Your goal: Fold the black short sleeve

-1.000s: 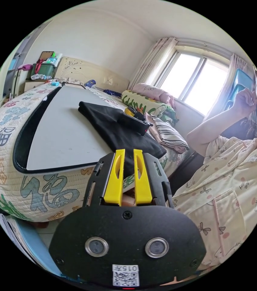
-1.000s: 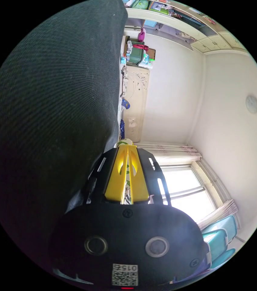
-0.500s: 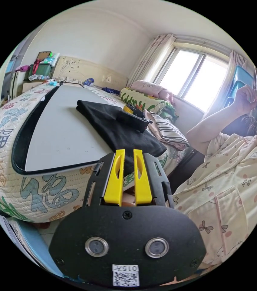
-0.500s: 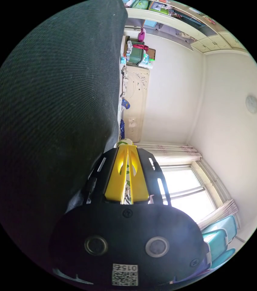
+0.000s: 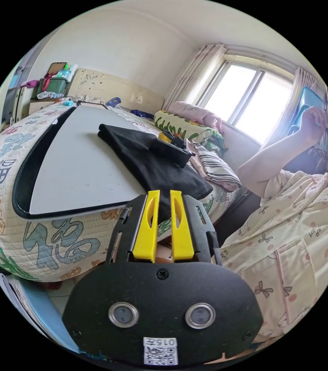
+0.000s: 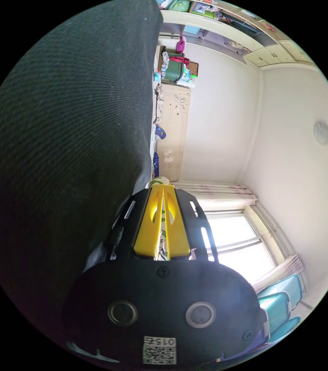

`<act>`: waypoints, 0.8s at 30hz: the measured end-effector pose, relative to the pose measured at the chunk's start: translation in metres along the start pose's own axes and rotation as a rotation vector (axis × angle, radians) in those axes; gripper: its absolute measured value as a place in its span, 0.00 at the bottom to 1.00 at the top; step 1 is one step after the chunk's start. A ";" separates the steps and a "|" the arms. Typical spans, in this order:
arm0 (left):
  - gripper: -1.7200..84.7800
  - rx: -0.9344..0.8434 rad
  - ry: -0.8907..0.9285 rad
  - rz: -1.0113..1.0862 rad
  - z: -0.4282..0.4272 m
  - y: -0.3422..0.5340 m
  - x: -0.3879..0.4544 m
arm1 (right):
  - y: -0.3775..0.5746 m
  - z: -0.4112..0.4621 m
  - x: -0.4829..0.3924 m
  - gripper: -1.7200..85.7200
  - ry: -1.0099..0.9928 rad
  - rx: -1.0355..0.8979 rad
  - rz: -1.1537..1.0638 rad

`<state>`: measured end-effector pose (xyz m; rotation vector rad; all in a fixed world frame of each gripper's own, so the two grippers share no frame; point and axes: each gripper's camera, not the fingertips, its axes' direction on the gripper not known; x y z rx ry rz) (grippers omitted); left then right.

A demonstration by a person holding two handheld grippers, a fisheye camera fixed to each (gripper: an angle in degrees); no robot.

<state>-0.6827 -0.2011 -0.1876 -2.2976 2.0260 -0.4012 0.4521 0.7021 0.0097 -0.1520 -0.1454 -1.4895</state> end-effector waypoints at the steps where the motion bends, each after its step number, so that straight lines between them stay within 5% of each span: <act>1: 0.08 -0.001 0.000 0.000 0.001 0.000 0.000 | 0.001 0.001 0.000 0.01 0.000 0.000 0.000; 24: 0.07 -0.003 0.014 -0.021 0.014 0.001 -0.007 | 0.009 0.014 -0.027 0.01 0.002 -0.001 -0.001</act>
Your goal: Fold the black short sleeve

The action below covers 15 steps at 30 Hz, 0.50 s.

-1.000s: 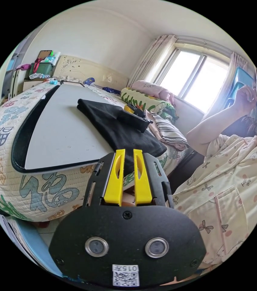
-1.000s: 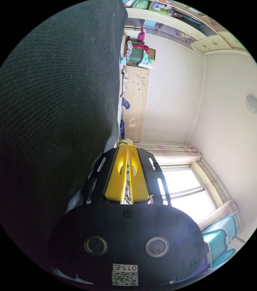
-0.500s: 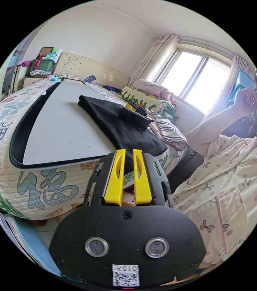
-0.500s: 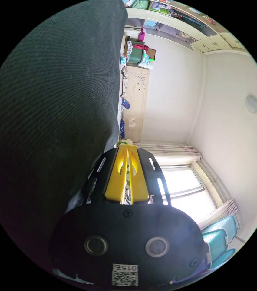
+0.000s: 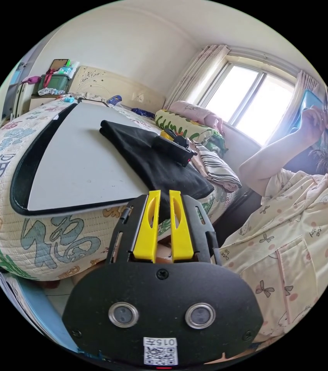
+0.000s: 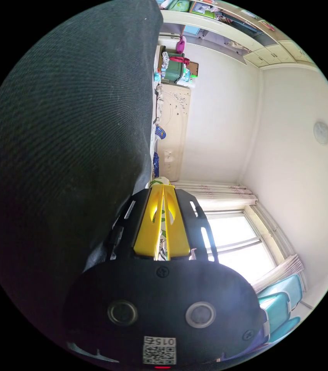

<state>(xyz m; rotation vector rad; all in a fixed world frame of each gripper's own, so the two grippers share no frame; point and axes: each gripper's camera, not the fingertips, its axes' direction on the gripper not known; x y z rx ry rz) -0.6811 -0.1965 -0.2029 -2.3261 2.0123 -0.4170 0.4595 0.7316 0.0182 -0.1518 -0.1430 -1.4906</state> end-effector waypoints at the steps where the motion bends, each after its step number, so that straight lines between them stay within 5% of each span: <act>1: 0.07 0.000 0.000 -0.001 0.000 0.000 0.000 | 0.000 0.000 -0.001 0.01 0.000 0.000 0.000; 15: 0.07 0.002 0.007 -0.009 0.004 0.009 -0.001 | -0.020 -0.013 -0.041 0.01 0.001 -0.001 0.000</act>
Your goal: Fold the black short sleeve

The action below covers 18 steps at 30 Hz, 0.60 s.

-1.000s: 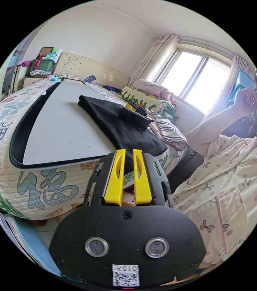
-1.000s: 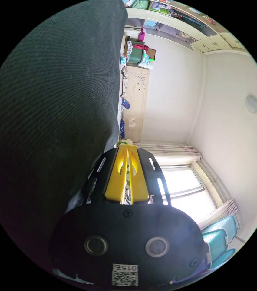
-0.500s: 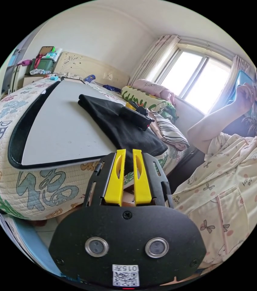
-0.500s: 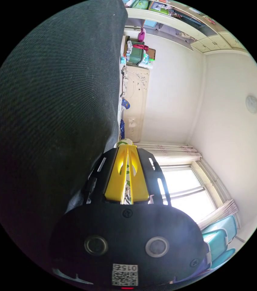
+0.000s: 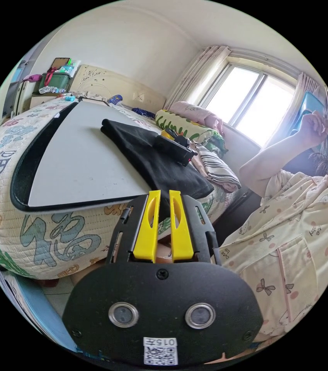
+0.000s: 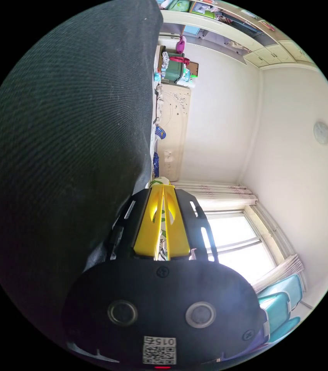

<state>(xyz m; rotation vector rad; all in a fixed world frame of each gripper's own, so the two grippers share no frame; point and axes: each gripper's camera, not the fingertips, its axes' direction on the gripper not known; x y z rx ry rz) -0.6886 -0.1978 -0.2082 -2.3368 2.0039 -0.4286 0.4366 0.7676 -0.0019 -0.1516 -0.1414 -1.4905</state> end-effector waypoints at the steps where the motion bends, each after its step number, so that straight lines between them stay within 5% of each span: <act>1: 0.07 0.001 0.000 0.000 0.000 0.000 0.000 | -0.001 -0.001 -0.002 0.01 0.000 0.000 0.000; 18: 0.07 0.012 0.000 0.086 0.013 -0.031 0.026 | -0.062 -0.060 -0.050 0.01 0.000 -0.001 0.002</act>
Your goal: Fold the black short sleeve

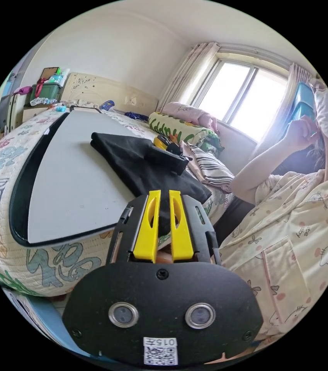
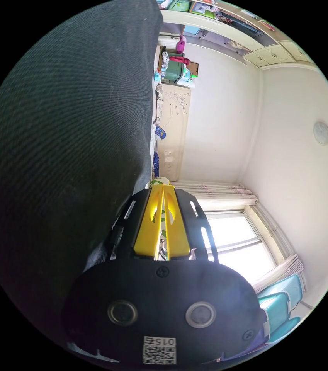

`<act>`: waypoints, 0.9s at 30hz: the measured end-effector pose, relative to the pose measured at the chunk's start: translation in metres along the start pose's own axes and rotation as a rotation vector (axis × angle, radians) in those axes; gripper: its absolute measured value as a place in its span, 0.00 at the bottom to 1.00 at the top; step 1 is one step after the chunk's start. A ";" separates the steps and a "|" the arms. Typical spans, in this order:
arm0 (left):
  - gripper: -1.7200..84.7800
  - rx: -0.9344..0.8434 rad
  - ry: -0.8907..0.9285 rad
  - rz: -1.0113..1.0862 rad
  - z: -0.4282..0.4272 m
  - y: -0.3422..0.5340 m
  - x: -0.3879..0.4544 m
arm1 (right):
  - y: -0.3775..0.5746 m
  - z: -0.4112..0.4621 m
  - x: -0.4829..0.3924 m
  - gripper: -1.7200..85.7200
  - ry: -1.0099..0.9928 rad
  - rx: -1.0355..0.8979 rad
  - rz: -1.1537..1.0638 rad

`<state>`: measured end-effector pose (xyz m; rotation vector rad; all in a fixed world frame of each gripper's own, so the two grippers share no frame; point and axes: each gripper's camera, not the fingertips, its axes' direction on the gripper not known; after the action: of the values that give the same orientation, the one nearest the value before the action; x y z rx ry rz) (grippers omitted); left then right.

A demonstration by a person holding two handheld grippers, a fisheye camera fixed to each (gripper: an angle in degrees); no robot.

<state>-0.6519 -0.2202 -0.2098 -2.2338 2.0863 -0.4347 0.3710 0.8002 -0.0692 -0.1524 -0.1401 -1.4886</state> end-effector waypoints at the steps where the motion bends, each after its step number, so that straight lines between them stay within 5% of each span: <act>1: 0.07 0.007 -0.003 0.007 -0.001 -0.003 0.001 | -0.003 -0.003 -0.001 0.01 0.000 0.000 0.000; 19: 0.09 0.071 0.001 0.121 0.053 -0.089 0.009 | -0.111 -0.130 -0.009 0.01 -0.002 -0.001 0.005; 27: 0.10 0.066 -0.207 -0.008 0.051 -0.110 -0.042 | -0.173 -0.212 0.018 0.01 -0.009 -0.002 0.025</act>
<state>-0.5348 -0.1767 -0.2405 -2.1488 1.9322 -0.2557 0.2001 0.7303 -0.2713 -0.1620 -0.1433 -1.4628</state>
